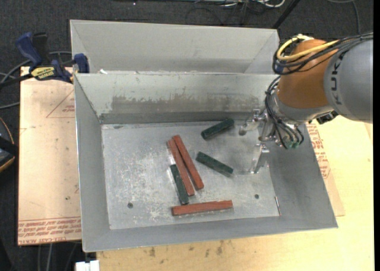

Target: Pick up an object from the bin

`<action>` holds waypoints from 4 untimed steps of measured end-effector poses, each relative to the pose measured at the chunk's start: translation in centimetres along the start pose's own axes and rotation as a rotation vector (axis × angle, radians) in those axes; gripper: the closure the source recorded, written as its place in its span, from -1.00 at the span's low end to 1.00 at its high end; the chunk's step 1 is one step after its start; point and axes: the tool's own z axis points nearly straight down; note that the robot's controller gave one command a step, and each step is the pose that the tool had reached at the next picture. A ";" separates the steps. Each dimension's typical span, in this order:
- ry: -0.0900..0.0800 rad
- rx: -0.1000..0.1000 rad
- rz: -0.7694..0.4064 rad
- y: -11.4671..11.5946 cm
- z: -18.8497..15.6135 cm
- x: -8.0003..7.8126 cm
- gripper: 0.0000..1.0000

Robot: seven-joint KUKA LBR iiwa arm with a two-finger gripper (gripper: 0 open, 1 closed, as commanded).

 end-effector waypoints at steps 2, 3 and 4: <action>-0.007 0.002 -0.021 5.0 2.9 1.8 -1.00; -0.019 0.000 -0.085 7.4 2.8 2.9 1.00; -0.018 0.000 -0.086 7.4 2.8 2.9 1.00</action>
Offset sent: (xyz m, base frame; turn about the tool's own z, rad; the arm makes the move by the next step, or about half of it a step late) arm -0.0230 0.0553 -0.0350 -0.0198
